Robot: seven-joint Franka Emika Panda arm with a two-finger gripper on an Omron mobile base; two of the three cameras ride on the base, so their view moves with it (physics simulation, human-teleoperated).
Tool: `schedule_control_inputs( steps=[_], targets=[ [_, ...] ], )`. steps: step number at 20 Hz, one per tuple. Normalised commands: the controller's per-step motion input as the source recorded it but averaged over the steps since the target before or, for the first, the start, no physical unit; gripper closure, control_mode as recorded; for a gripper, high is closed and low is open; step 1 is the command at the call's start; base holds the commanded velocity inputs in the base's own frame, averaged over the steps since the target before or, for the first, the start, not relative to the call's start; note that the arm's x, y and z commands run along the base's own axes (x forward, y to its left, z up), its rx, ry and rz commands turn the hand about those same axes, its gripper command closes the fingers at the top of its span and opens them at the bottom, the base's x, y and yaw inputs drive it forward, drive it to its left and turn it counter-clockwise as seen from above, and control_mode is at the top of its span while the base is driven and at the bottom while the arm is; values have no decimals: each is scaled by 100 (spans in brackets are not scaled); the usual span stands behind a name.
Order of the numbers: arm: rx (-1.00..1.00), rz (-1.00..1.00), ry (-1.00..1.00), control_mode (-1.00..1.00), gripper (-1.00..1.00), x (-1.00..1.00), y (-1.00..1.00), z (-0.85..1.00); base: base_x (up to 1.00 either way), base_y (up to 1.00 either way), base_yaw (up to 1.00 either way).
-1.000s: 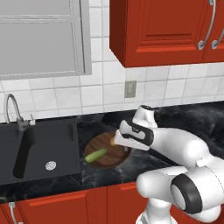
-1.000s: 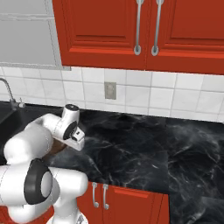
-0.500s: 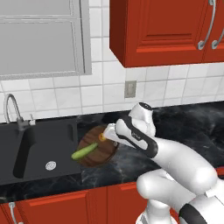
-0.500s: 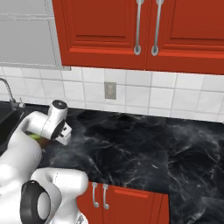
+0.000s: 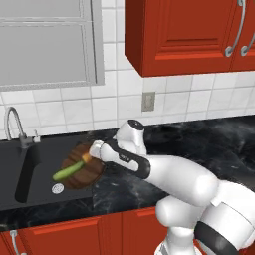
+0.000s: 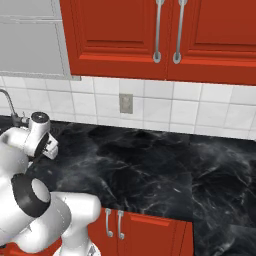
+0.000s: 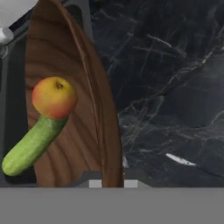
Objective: Dump the cucumber and apple from the bowl so the bowl can be washed. Place the bowl in the sink after clearing the leftovers.
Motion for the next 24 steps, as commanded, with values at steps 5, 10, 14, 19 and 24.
schedule_control_inputs(
  steps=[5,10,14,19,24],
  targets=[
    [-12,-5,13,-100,100,42,49,6,0,0,0],
    [-27,0,13,-100,100,25,34,-15,0,0,0],
    [-19,0,3,-100,100,0,10,-19,0,0,0],
    [-26,4,0,-100,100,1,21,-26,0,0,0],
    [-17,1,0,-100,100,0,33,-8,0,0,0]
  ],
)
